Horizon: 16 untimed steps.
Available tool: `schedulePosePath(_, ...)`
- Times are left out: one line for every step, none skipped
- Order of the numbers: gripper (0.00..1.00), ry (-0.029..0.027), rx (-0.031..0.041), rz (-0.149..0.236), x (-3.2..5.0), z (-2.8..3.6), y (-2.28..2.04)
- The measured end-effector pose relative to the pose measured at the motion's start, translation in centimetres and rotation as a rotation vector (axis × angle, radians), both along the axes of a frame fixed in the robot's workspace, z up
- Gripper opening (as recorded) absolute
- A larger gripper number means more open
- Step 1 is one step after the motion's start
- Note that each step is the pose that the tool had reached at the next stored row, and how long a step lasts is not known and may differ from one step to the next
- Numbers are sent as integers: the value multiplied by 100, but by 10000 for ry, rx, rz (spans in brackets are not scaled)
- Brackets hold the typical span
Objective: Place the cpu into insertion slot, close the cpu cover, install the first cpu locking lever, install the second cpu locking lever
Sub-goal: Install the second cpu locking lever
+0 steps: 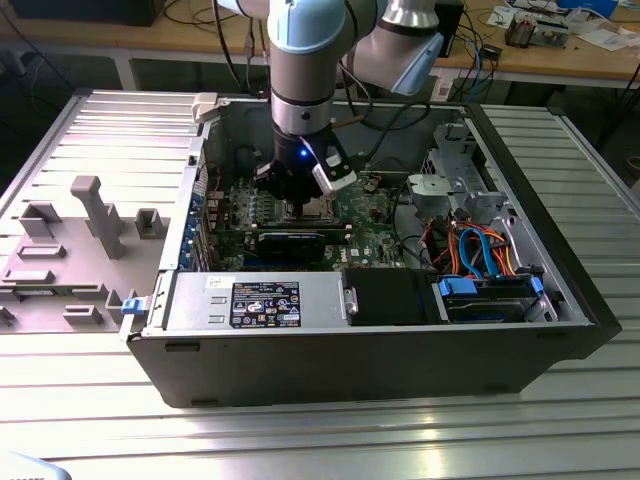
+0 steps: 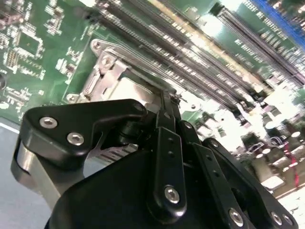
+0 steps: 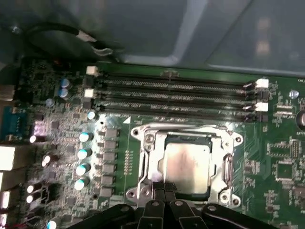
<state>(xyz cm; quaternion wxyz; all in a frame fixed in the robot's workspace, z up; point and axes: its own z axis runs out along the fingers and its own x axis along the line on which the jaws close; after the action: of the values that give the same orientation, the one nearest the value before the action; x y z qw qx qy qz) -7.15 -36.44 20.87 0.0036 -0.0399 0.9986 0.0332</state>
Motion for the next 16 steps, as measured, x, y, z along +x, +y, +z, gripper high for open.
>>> schedulePosePath(11,1,-62,1,14,0,56)
schedulePosePath(11,2,-127,2,40,0,91)
schedulePosePath(11,4,-146,1,60,0,104)
schedulePosePath(11,10,-161,0,86,0,117)
schedulePosePath(11,15,-168,1,111,0,128)
schedulePosePath(11,23,-176,-1,137,1,139)
schedulePosePath(11,26,-188,-1,158,8,156)
schedulePosePath(11,26,-208,-2,159,31,166)
schedulePosePath(11,27,-229,-1,159,63,172)
schedulePosePath(11,26,-248,-1,160,99,176)
schedulePosePath(11,26,-262,0,160,139,178)
schedulePosePath(11,25,-272,0,160,179,181)
schedulePosePath(11,25,-297,0,160,251,186)
schedulePosePath(11,25,-330,-1,159,294,189)
schedulePosePath(11,26,-366,-1,160,332,191)
schedulePosePath(11,26,-419,1,160,380,193)
